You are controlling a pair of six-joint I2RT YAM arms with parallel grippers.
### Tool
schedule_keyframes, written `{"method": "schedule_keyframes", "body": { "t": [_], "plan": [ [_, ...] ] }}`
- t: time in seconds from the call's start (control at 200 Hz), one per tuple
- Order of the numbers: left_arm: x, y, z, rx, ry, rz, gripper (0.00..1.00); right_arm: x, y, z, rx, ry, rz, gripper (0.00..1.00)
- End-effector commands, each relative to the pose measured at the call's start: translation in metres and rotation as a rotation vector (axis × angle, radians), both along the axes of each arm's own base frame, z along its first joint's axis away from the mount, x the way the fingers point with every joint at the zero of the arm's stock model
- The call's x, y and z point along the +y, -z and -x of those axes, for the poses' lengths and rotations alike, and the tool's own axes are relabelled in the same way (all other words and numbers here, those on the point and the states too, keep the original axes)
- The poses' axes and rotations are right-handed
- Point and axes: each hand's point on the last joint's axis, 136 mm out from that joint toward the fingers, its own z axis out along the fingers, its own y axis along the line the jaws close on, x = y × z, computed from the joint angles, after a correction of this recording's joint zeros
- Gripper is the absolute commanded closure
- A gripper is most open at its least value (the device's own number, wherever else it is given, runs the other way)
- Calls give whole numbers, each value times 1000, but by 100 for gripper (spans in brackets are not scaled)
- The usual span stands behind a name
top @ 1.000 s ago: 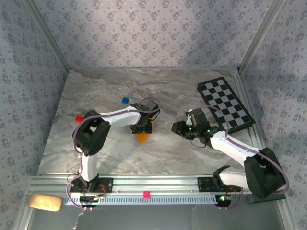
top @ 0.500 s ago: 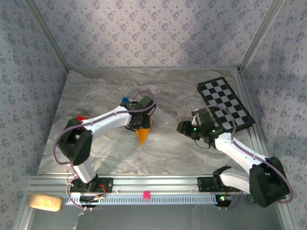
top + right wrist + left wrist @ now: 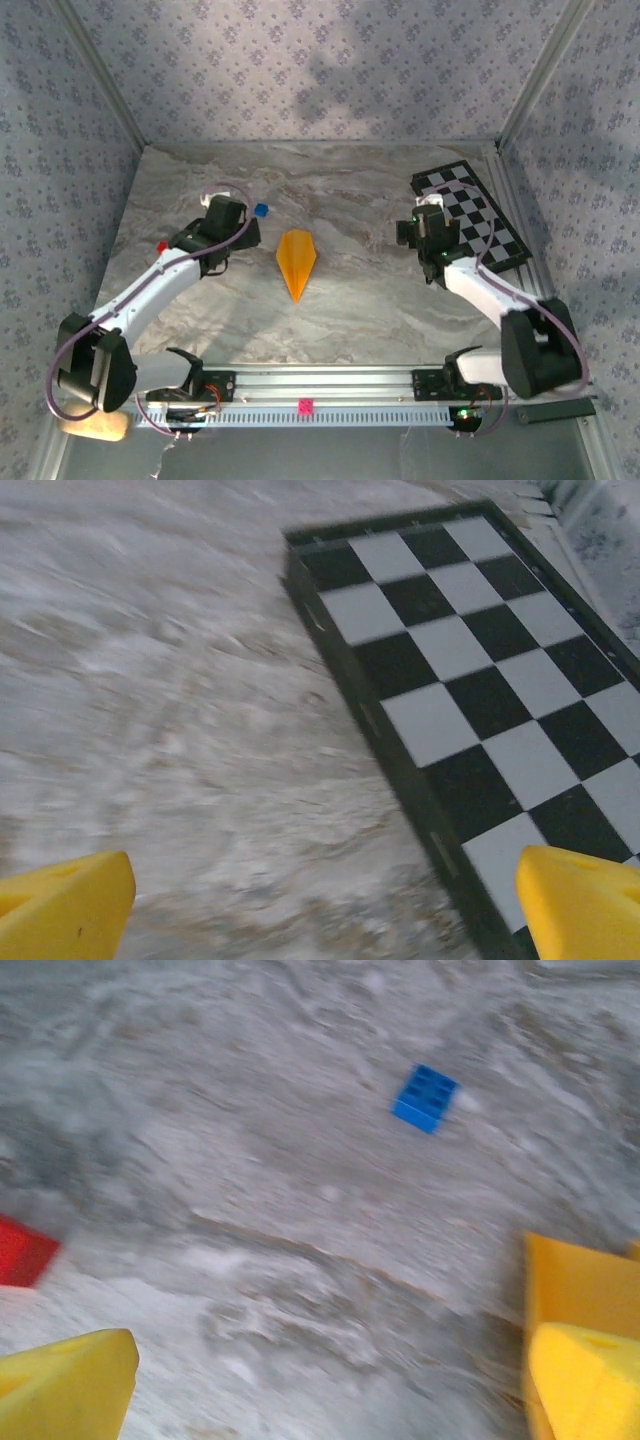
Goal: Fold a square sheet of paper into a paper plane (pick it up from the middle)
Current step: Reset both arms
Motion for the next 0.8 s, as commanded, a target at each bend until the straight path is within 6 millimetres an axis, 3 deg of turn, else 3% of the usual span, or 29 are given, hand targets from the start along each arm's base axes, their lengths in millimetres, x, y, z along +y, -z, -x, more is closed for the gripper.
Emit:
{"method": "schedule_keyframes", "body": {
  "t": [0.0, 0.125, 0.245, 0.37, 0.495, 0.56, 0.795],
  "plan": [
    [27, -8, -29, -84, -19, -139, 0, -21, 0, -25, -107, -30, 131, 1],
    [57, 13, -46, -101, -74, -225, 0, -30, 30, -27, -78, -73, 50, 3],
    [73, 37, -56, -78, -85, -169, 0, -29, 25, -12, -168, -185, -96, 4],
    [76, 29, -70, -147, -37, -201, 0, -20, 26, 3, -287, -276, -116, 3],
    [74, 33, -72, -207, 40, -253, 0, -34, 37, -12, -211, -186, -138, 3],
    [79, 35, -74, -230, 44, -297, 0, -55, 38, -17, -190, -72, -155, 0],
    [102, 62, -67, -324, 15, -177, 0, -56, 38, -16, -197, -61, -142, 0]
  ]
}}
